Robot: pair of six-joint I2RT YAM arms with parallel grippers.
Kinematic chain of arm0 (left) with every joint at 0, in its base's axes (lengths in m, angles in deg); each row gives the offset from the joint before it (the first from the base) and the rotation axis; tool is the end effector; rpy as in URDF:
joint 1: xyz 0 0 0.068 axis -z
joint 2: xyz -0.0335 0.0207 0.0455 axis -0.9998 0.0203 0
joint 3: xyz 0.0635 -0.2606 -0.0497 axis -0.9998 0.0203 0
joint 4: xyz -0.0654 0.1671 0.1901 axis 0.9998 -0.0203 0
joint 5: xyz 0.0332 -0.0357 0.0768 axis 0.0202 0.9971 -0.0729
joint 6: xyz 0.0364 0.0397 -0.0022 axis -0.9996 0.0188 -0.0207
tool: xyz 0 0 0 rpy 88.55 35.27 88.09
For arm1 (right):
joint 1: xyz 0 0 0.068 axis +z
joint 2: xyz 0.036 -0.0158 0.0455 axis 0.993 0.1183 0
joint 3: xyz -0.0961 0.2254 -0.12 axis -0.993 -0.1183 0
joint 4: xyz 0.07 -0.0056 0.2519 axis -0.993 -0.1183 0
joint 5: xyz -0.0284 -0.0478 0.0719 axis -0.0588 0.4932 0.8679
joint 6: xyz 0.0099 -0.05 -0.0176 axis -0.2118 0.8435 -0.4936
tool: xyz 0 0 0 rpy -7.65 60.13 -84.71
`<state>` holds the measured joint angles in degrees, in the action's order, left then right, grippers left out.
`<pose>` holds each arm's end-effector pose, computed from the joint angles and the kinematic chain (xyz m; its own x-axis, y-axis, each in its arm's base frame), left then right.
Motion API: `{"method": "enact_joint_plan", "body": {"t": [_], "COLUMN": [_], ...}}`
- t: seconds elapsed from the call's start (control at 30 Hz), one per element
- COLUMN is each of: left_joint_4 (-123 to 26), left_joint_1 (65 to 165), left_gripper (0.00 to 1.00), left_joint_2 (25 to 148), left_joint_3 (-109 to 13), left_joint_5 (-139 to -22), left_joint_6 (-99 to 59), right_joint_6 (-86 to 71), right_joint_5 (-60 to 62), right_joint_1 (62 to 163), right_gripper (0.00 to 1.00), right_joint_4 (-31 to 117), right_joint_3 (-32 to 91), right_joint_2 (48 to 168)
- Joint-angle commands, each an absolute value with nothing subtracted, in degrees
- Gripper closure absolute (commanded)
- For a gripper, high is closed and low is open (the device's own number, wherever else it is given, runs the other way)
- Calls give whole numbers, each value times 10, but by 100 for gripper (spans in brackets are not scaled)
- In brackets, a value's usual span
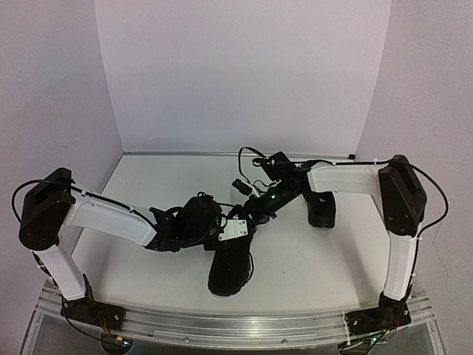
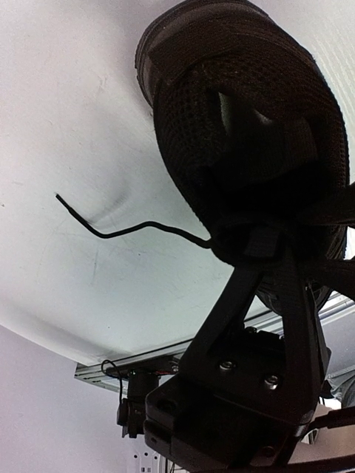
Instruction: Tie the shoes
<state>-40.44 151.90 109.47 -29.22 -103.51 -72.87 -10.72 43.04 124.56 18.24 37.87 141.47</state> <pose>0.1730 -0.3204 0.1814 0.3185 0.7957 -0.5152 0.7453 0.1257 0.6548 0.3016 0.3016 0.2010 -0.7400 -0.5013 -0.4484 -0.6337 0.2964 0.7146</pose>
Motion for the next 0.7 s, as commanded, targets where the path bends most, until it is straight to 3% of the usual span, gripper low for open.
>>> {"method": "enact_joint_plan", "body": {"t": [0.0, 0.27, 0.57, 0.67], "left_joint_4": [-370, -361, -352, -351], "left_joint_1": [1525, 1526, 1526, 1526], "left_gripper": [100, 100, 100, 100], "left_joint_2": [1085, 1088, 1090, 1090], "left_joint_3": [-290, -293, -294, -294], "left_joint_5": [-1016, -1020, -1025, -1028], "left_joint_6": [-736, -738, -742, -743], "right_joint_6": [-116, -117, -114, -113], "right_joint_5": [454, 460, 463, 459], "right_joint_1": [1244, 1244, 1244, 1244], "right_gripper": [85, 86, 100, 100], "right_joint_4": [195, 197, 198, 197], "right_joint_3": [400, 394, 391, 388], "right_joint_2": [1424, 1432, 1434, 1427]}}
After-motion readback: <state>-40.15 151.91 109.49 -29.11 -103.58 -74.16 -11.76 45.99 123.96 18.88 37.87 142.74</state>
